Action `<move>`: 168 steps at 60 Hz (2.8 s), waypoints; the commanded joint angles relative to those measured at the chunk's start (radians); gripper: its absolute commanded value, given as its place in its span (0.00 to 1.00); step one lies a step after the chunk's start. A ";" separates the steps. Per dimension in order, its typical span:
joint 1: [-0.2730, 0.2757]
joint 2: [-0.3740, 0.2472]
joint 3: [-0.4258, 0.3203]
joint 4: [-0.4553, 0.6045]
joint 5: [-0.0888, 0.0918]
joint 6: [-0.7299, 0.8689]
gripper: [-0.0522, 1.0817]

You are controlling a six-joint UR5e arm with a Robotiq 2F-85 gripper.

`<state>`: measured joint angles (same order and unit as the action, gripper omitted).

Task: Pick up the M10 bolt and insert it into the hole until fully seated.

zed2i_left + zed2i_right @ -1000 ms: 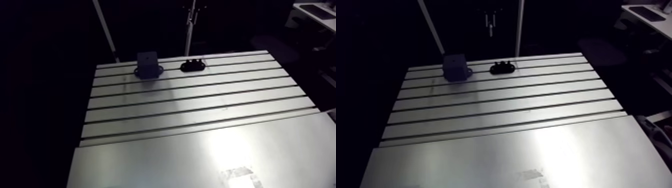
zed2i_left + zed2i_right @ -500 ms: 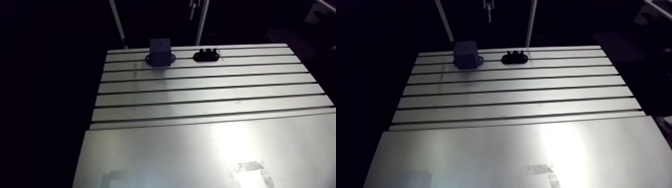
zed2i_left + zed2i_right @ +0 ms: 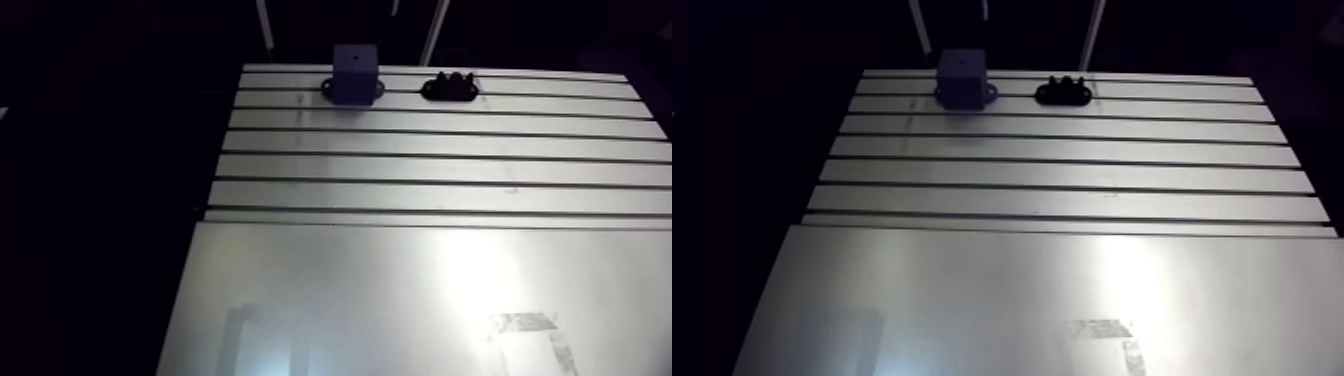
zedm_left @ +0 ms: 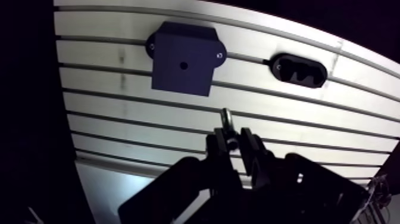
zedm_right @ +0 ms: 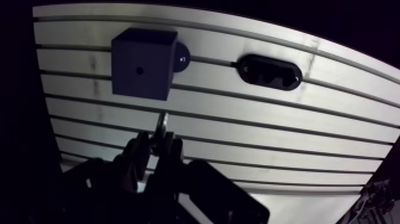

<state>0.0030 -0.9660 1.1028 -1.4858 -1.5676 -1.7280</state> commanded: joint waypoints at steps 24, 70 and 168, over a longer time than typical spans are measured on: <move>0.057 0.104 -0.105 0.003 0.001 0.023 1.00; 0.068 0.142 -0.110 0.006 -0.001 0.023 1.00; 0.071 0.142 -0.064 -0.006 -0.009 0.029 1.00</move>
<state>0.0771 -0.8237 1.0361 -1.4910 -1.5757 -1.6990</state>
